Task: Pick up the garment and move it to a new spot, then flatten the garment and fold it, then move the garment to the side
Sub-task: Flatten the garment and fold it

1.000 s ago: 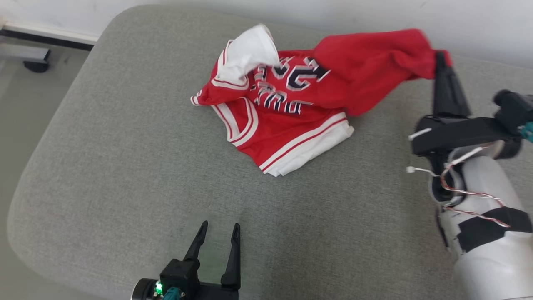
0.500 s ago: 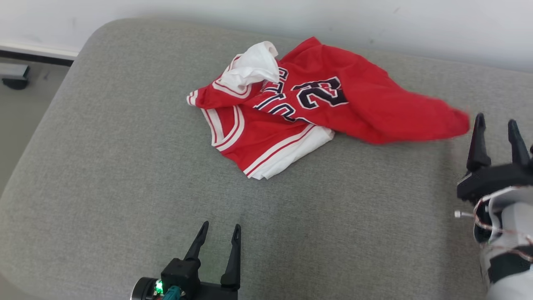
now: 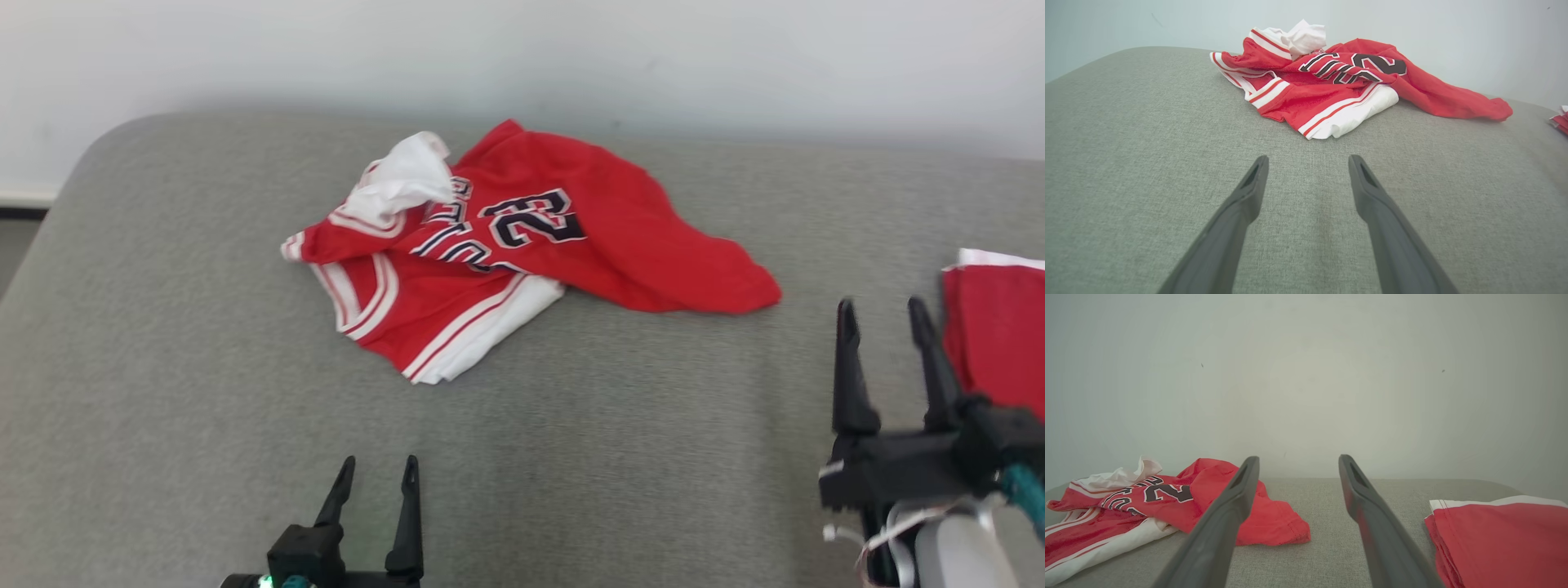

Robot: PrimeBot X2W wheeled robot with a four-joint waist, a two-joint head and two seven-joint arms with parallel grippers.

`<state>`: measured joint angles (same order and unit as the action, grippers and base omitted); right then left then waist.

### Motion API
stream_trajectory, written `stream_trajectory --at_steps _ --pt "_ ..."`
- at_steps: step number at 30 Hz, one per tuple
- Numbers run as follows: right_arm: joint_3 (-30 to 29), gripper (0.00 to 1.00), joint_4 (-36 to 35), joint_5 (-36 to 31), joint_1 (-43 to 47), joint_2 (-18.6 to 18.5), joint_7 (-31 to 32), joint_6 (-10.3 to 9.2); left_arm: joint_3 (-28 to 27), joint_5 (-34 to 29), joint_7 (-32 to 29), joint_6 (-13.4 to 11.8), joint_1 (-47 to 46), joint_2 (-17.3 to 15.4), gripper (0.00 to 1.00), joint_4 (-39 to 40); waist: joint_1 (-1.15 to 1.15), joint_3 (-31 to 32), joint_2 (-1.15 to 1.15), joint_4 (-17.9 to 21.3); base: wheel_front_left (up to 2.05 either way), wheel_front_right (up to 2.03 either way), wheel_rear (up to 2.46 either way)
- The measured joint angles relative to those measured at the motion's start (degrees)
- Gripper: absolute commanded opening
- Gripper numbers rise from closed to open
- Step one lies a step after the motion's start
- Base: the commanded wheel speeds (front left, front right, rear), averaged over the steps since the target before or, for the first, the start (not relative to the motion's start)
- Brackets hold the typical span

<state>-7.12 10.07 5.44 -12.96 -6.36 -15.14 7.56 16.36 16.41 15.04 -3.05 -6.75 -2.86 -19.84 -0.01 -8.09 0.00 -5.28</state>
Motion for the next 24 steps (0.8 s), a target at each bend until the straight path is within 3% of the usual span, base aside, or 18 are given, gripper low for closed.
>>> stream_trajectory --at_steps 10,18,24 --pt "5.55 1.0 -5.53 0.07 9.68 2.5 0.01 -0.01 -3.93 -0.36 0.01 -0.51 -0.57 0.01 1.0 0.38 0.0 0.37 0.0 6.63 0.0 0.0 0.0" --pt "9.57 1.0 -4.5 0.09 8.91 3.11 0.01 0.0 -6.52 0.33 0.01 -0.46 -5.55 0.01 1.0 -1.76 0.0 -2.85 0.0 9.75 0.0 0.0 0.0" --pt "10.74 1.0 -4.48 0.18 6.89 3.16 0.01 -0.01 -7.53 2.38 0.01 -0.99 -10.27 0.0 1.0 -9.73 0.01 -5.28 0.0 11.4 0.0 0.0 0.0"
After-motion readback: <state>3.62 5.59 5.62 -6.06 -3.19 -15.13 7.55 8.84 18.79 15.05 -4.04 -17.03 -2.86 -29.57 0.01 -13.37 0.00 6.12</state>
